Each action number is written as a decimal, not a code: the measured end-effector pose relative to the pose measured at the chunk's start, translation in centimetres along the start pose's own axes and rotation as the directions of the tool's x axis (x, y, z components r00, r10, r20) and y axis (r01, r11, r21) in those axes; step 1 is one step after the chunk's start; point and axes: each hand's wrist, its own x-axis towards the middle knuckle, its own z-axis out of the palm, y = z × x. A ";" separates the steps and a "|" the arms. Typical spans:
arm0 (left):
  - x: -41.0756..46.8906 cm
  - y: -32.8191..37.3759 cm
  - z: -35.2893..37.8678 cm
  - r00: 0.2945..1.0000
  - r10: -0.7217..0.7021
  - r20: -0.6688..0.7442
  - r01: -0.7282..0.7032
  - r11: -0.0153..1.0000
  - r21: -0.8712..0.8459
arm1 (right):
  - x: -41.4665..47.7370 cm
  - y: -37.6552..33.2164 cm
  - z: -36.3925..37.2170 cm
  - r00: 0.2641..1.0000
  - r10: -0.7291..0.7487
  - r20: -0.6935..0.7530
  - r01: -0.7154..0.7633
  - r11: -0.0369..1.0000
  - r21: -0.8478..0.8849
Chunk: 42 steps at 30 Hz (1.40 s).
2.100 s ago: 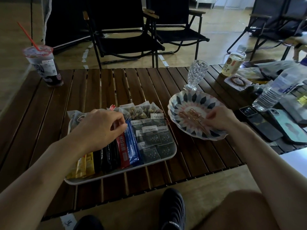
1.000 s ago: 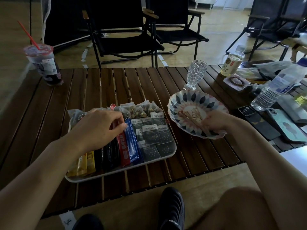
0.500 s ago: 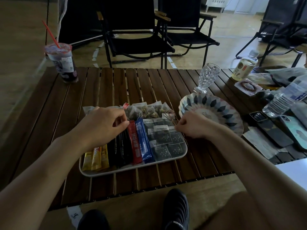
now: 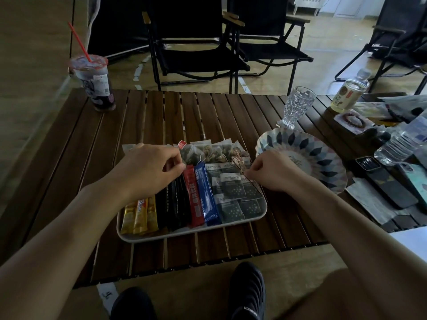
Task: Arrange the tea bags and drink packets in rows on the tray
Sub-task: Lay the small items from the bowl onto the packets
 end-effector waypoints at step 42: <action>1.3 0.9 1.7 0.996 -0.023 0.083 0.022 1.000 0.008 | 1.2 11.0 -3.6 0.913 0.332 0.239 -0.365 0.925 0.109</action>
